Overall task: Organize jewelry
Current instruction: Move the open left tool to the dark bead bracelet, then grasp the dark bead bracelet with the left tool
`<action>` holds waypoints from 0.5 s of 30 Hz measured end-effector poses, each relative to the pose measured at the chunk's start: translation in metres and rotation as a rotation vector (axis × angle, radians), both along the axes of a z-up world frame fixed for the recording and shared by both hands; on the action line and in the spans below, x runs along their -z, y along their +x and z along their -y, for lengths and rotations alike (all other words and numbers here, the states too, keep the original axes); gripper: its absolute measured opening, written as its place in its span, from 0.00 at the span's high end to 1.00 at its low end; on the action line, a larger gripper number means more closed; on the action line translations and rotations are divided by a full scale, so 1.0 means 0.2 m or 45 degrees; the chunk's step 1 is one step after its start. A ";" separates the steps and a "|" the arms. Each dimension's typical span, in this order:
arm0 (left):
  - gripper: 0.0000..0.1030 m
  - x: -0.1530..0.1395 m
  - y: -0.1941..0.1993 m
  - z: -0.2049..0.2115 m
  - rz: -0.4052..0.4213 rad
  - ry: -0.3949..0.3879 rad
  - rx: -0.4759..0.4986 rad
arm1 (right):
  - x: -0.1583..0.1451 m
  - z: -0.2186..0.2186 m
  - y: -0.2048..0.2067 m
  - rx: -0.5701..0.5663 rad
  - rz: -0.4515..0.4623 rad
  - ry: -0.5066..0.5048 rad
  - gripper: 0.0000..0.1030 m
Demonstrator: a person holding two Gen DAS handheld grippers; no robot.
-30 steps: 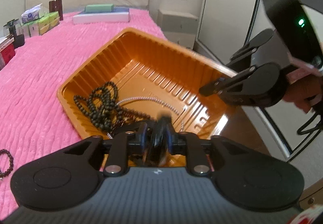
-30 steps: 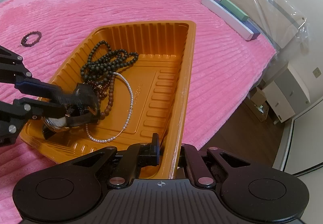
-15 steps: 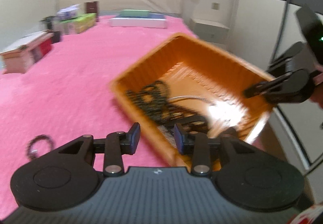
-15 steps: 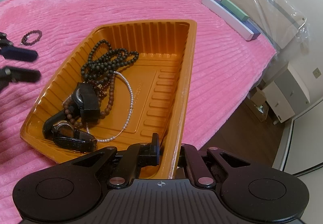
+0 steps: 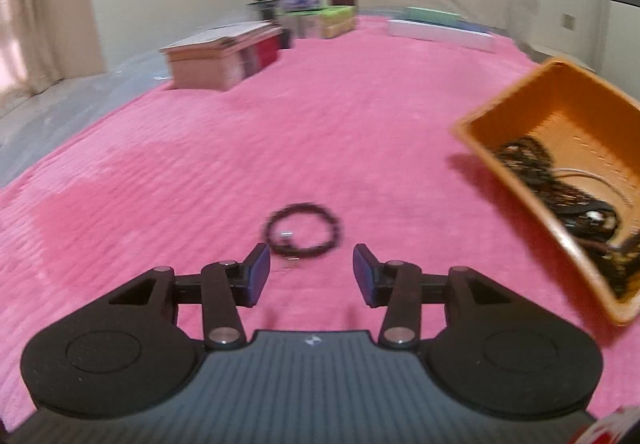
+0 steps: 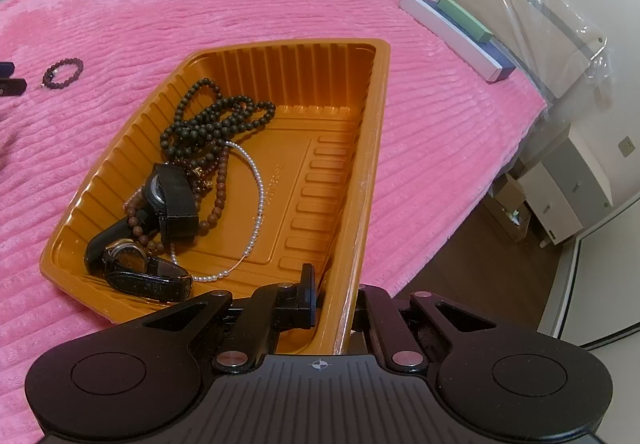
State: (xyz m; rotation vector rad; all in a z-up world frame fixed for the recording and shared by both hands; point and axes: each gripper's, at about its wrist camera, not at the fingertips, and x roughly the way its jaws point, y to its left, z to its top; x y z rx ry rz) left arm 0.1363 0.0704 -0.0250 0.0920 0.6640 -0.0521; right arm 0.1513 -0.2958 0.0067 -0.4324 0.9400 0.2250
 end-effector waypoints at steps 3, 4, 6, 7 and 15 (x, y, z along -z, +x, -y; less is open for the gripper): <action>0.59 0.03 0.03 -0.07 -0.004 -0.010 -0.048 | 0.00 0.00 0.00 0.000 0.000 -0.001 0.96; 0.59 0.04 0.05 -0.08 -0.005 -0.010 -0.063 | 0.00 0.00 0.00 0.000 -0.001 0.000 0.96; 0.59 0.05 0.07 -0.09 -0.004 -0.002 -0.072 | 0.00 0.00 0.00 0.000 0.000 -0.001 0.96; 0.59 0.06 0.08 -0.09 -0.006 -0.004 -0.072 | 0.00 0.00 0.00 0.000 0.000 -0.001 0.96; 0.60 0.13 0.11 0.01 0.011 0.078 0.028 | 0.01 0.01 0.00 0.003 -0.006 -0.003 0.96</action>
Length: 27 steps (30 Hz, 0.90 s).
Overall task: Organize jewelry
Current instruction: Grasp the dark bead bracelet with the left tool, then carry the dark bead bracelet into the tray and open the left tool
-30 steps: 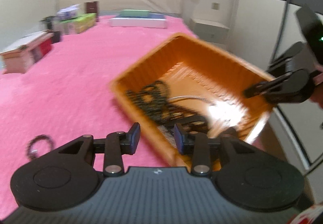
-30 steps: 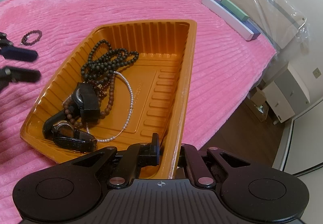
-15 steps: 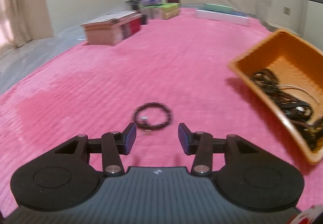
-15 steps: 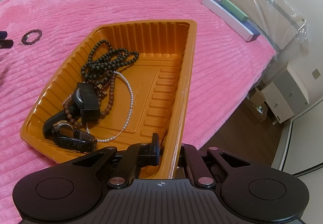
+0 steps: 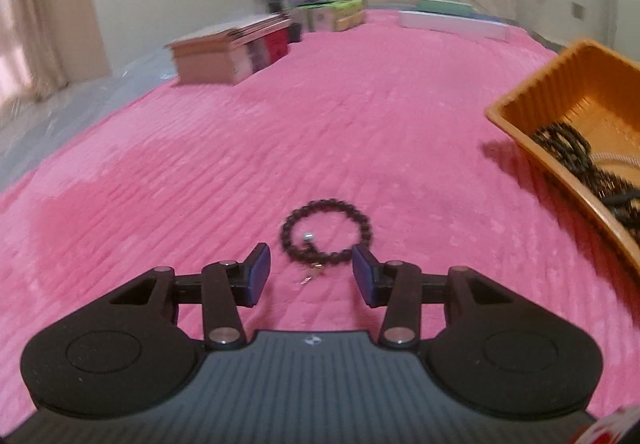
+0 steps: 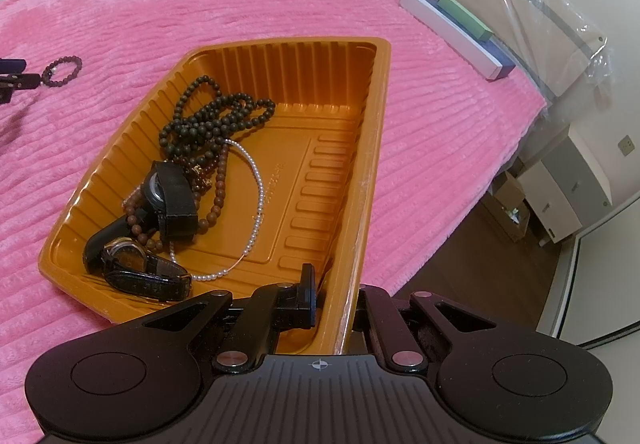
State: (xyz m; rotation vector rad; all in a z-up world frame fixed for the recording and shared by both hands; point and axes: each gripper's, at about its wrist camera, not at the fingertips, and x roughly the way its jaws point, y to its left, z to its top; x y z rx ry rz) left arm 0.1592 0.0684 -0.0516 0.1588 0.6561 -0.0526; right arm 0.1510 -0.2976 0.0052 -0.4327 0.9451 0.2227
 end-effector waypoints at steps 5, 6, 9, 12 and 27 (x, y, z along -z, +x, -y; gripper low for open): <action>0.75 0.03 0.02 0.11 0.012 0.140 0.148 | 0.00 0.00 0.00 0.002 -0.004 -0.003 0.96; 0.76 0.04 0.03 0.14 0.011 0.176 0.183 | 0.00 0.00 0.00 0.002 -0.004 -0.003 0.96; 0.79 0.07 0.07 0.20 -0.019 0.294 0.276 | 0.01 0.00 0.00 0.004 -0.005 -0.003 0.96; 0.81 0.10 0.12 0.22 -0.063 0.349 0.332 | 0.01 0.01 0.01 0.004 -0.006 -0.004 0.96; 0.94 -0.13 0.13 0.08 -0.039 0.193 0.284 | 0.01 0.00 0.01 0.004 -0.004 -0.005 0.96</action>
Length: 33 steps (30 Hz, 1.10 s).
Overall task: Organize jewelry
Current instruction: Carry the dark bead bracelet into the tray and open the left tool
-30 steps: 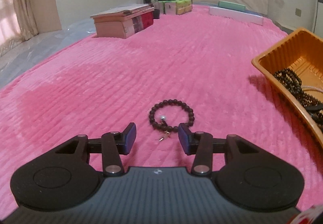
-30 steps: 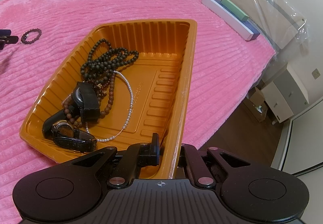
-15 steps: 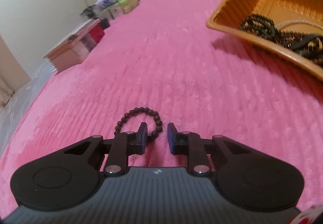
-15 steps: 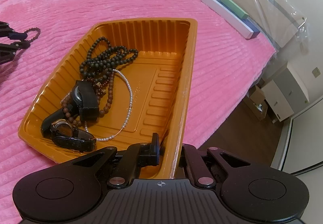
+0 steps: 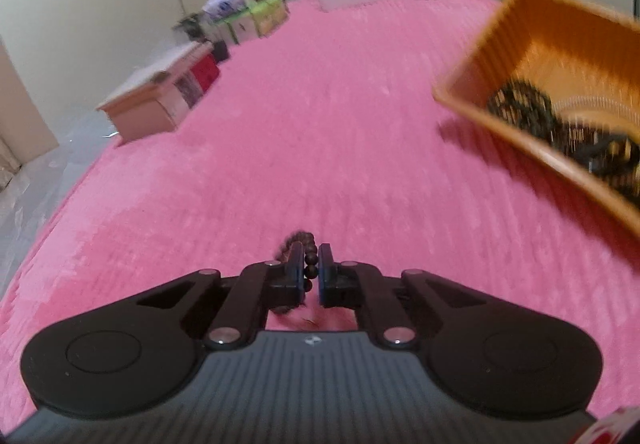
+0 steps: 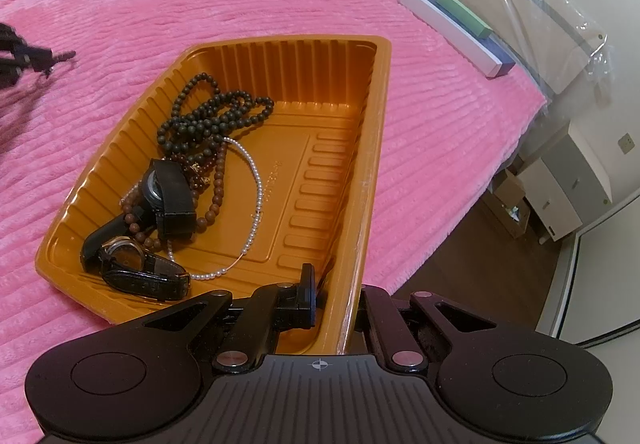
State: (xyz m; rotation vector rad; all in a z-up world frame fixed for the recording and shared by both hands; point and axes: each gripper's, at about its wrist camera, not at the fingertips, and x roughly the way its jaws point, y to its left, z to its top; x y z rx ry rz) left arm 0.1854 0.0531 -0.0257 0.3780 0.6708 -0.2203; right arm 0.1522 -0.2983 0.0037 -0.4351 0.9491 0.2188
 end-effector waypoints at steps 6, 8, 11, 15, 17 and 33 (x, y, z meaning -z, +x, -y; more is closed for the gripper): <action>0.94 -0.22 0.01 -0.14 0.053 -0.158 -0.065 | 0.00 0.00 0.00 -0.001 0.003 0.000 0.96; 0.94 -0.28 0.01 -0.17 0.069 -0.185 -0.074 | 0.00 0.00 0.00 -0.001 0.003 0.000 0.96; 0.95 -0.34 0.00 -0.19 0.078 -0.229 -0.072 | 0.00 0.00 -0.01 -0.001 0.003 0.000 0.96; 0.95 -0.39 -0.03 -0.14 0.077 -0.268 -0.022 | 0.00 0.00 0.00 -0.001 0.003 0.000 0.96; 0.95 -0.40 -0.05 -0.06 0.072 -0.287 0.035 | 0.00 0.00 0.00 -0.001 0.003 0.000 0.96; 0.95 -0.31 -0.15 0.65 -0.016 -0.431 0.386 | 0.00 0.00 0.00 -0.003 0.002 0.001 0.96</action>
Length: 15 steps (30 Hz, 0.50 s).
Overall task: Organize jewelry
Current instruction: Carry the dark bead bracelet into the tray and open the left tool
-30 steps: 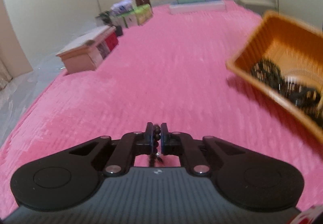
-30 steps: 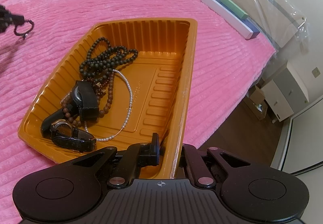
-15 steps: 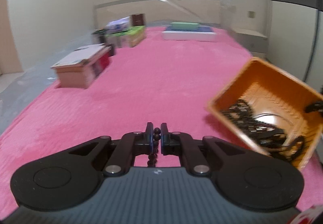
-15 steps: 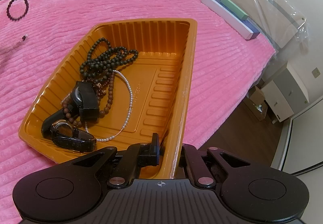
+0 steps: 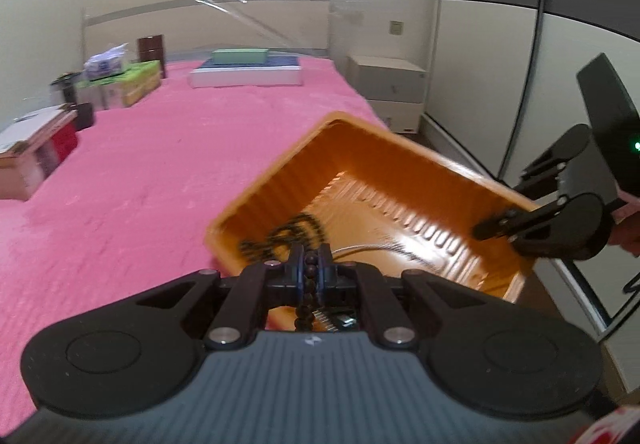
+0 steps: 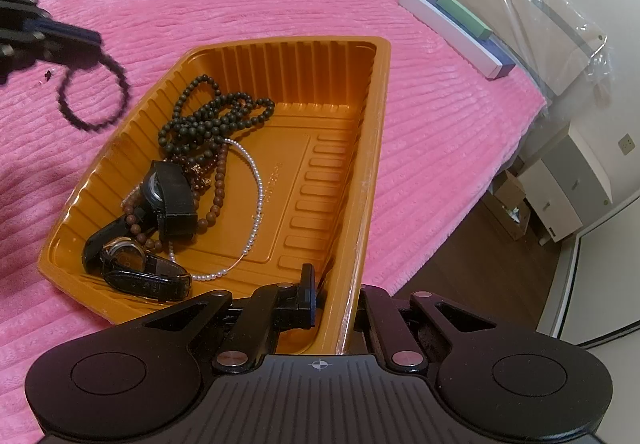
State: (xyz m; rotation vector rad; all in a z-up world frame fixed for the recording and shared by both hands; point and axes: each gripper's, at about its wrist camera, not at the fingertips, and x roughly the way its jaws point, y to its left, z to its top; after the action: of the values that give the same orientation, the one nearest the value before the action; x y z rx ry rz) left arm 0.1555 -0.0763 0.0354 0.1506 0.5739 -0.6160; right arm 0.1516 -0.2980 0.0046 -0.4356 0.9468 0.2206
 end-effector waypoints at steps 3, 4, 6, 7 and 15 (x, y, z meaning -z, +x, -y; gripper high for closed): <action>0.95 0.01 0.01 0.09 0.014 0.002 0.015 | 0.00 0.00 0.00 0.001 -0.001 0.002 0.96; 0.95 0.01 0.01 0.11 0.018 0.000 0.021 | 0.00 0.00 0.00 0.000 0.000 0.002 0.96; 0.94 0.02 0.02 0.17 0.023 0.007 0.039 | 0.00 0.00 0.00 0.000 0.000 0.002 0.96; 0.94 0.02 0.02 0.19 0.029 0.017 0.048 | 0.00 0.00 0.00 0.000 0.000 0.003 0.96; 0.77 0.06 0.02 0.32 -0.012 0.027 0.113 | 0.01 0.00 0.00 0.004 -0.002 0.010 0.96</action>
State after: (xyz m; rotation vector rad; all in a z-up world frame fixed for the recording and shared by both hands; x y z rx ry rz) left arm 0.1604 -0.1393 0.0242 0.1939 0.5854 -0.6976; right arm 0.1513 -0.2980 0.0031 -0.4270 0.9480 0.2216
